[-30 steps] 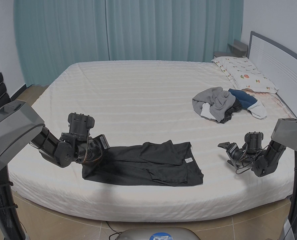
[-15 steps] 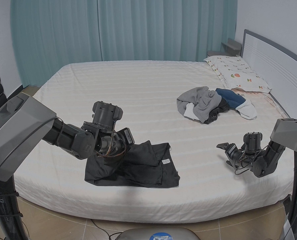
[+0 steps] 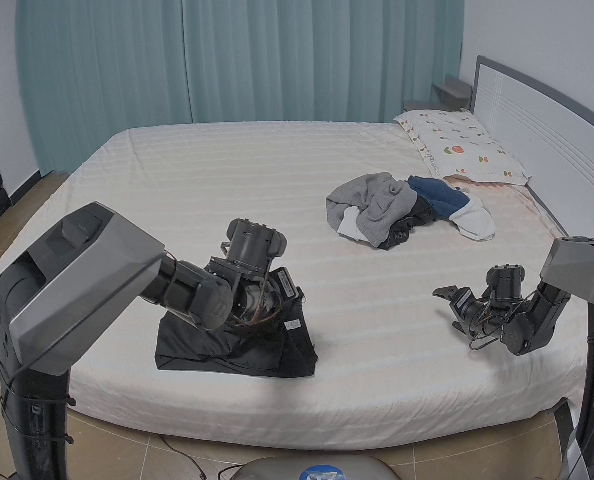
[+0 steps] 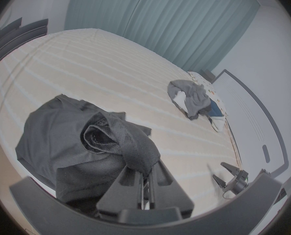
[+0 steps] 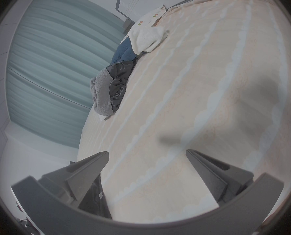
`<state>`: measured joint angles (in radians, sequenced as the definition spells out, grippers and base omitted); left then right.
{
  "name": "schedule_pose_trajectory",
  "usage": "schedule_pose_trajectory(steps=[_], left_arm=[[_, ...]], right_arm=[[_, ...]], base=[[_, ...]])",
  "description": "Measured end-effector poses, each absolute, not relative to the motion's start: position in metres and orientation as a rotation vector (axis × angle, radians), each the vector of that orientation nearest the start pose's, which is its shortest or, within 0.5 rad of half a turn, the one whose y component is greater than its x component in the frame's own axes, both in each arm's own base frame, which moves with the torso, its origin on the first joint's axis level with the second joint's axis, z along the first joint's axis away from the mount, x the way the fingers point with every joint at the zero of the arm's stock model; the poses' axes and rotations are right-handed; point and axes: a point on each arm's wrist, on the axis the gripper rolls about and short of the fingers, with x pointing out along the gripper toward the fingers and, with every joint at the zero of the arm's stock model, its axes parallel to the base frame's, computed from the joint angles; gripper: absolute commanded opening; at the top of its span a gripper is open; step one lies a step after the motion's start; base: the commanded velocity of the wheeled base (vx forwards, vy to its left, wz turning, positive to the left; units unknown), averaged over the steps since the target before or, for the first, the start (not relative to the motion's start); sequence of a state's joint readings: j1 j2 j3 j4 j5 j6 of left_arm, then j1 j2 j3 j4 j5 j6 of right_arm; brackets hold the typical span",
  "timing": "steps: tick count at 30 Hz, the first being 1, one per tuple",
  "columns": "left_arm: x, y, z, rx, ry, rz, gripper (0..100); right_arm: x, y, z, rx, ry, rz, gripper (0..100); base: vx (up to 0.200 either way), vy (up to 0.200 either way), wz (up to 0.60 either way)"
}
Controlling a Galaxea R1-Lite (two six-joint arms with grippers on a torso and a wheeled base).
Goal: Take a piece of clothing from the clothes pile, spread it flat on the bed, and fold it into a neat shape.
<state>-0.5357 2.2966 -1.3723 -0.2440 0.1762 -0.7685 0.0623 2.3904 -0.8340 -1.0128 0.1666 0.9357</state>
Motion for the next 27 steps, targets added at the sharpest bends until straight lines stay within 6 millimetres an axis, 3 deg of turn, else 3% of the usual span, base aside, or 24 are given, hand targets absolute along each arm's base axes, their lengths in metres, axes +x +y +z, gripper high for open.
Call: schedule_pose_trajectory(steps=[9, 18, 27], left_arm=[[0.385, -0.234, 0.057, -0.507, 0.739, -0.080, 100], [0.381, -0.231, 0.058, -0.553, 0.747, -0.057, 100], [0.375, -0.194, 0.069, -0.686, 0.764, 0.030, 100]], right_arm=[[0.383, 0.030, -0.023, 0.934, 0.616, -0.044, 100], [0.383, 0.031, -0.024, 0.933, 0.618, -0.044, 100], [0.380, 0.036, -0.024, 0.928, 0.630, -0.035, 100]], base=[[0.000, 0.000, 0.00], [0.000, 0.000, 0.00], [0.000, 0.000, 0.00]])
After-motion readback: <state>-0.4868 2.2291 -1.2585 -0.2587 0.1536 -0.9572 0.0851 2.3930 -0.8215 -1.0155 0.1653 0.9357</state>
